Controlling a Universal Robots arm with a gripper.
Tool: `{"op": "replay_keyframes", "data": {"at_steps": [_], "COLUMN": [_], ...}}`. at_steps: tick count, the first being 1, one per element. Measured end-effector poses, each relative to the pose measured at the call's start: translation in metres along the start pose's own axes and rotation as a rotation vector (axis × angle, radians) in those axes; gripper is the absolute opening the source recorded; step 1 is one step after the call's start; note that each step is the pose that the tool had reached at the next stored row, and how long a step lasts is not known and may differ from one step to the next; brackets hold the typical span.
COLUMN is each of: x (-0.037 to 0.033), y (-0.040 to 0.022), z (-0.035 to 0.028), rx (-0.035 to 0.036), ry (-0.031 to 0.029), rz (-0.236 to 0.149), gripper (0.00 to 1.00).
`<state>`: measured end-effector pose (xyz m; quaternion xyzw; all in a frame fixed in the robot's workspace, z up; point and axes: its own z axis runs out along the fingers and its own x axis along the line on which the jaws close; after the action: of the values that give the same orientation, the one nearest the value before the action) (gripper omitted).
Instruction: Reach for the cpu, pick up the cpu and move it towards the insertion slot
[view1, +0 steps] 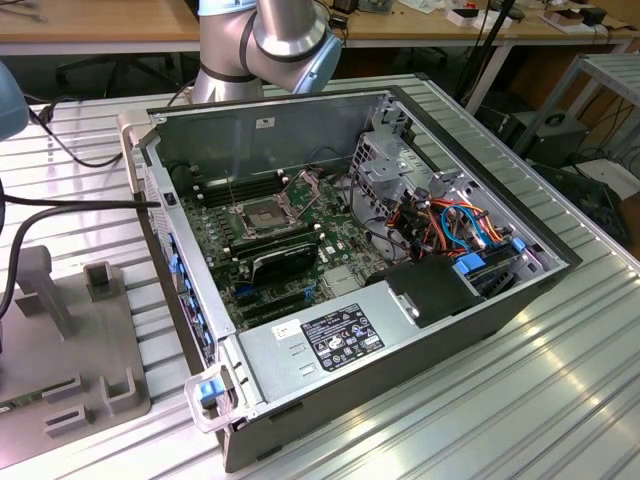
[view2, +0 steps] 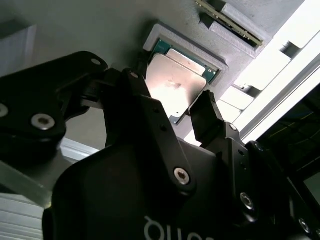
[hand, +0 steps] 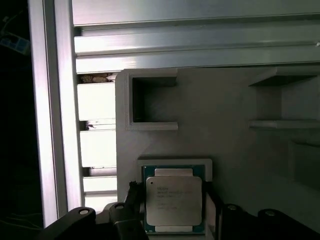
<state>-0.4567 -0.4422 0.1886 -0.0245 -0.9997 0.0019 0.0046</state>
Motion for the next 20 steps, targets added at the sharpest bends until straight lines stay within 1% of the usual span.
{"op": "replay_keyframes", "data": {"at_steps": [2, 7, 11, 16, 17, 18, 20], "x": [0.0000, 0.0000, 0.0001, 0.0001, 0.0001, 0.0001, 0.0001], "y": [0.0000, 0.0000, 0.0000, 0.0000, 0.0000, 0.0000, 0.0000], "z": [-0.0001, -0.0004, -0.0050, -0.0054, -0.0054, -0.0056, -0.0056], "rx": [0.0014, 0.0022, 0.0022, 0.0021, 0.0022, 0.0023, 0.0022], "ry": [-0.0001, -0.0001, 0.0000, 0.0000, 0.0000, 0.0002, 0.0001], "rz": [0.000, 0.000, 0.000, 0.000, 0.000, 0.000, 0.000], "gripper": [0.61, 0.61, 0.61, 0.61, 0.59, 0.53, 0.53]}}
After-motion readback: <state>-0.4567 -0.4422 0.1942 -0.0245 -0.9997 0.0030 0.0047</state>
